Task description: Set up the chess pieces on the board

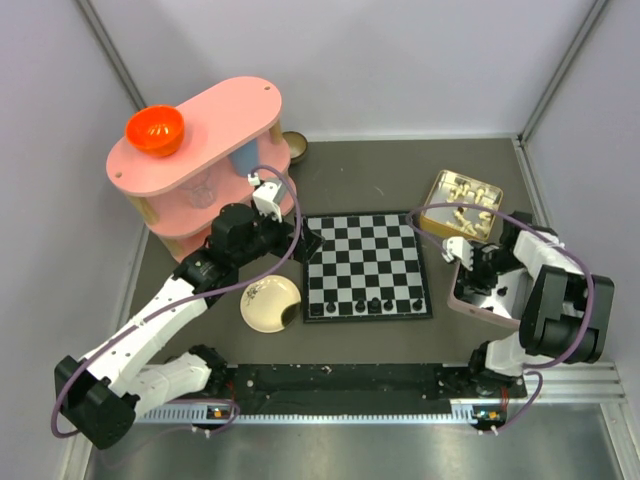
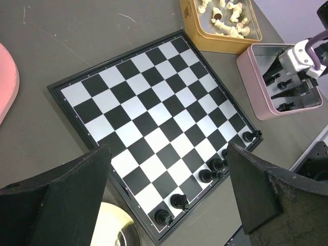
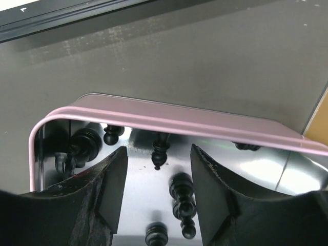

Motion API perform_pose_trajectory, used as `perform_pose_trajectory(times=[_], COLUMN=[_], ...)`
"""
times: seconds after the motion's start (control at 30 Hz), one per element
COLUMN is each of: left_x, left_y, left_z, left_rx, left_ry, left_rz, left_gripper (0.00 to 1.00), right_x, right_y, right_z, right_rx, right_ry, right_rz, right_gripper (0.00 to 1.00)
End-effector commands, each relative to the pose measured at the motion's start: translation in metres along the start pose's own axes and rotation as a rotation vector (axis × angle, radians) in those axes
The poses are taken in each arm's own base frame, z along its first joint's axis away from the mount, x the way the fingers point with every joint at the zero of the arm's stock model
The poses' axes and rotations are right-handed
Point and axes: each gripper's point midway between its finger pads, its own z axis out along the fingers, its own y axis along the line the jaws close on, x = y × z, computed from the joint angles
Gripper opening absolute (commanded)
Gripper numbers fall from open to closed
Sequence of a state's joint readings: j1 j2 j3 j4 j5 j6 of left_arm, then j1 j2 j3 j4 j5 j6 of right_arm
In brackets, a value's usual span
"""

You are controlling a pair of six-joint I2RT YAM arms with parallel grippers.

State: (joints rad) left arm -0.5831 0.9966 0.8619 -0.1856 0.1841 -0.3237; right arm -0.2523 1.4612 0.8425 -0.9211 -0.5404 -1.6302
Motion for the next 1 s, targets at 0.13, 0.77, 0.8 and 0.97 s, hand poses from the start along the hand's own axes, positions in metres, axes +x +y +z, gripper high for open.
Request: perform_pose_trajectory(times=[0.13,0.77,0.8,0.97], left_x=[-0.013,-0.028,-0.029,-0.028], left_y=[-0.002,-0.05,-0.051,-0.062], left_z=[-0.004,0.001,0.005,0.02], left_rx=[-0.002,0.273,0.288,0.372], left_ry=[-0.052,-0.032,-0.018,0.068], left_rz=[-0.014,-0.103,-0.141,-0.298], left_gripper=[0.99,0.99,0.99,0.98], right_x=[0.0,-0.055,-0.068,-0.153], right_y=[-0.005,-0.001,-0.002,0.027], right_z=[0.015,-0.077,-0.081,-0.067], right_rx=[0.009,0.169,0.174,0.045], right_ry=[0.002,-0.038,-0.064,-0.212], right_rz=[-0.025,0.082,0.065,0.015], right_gripper=[0.35,0.0,0.0,0.0])
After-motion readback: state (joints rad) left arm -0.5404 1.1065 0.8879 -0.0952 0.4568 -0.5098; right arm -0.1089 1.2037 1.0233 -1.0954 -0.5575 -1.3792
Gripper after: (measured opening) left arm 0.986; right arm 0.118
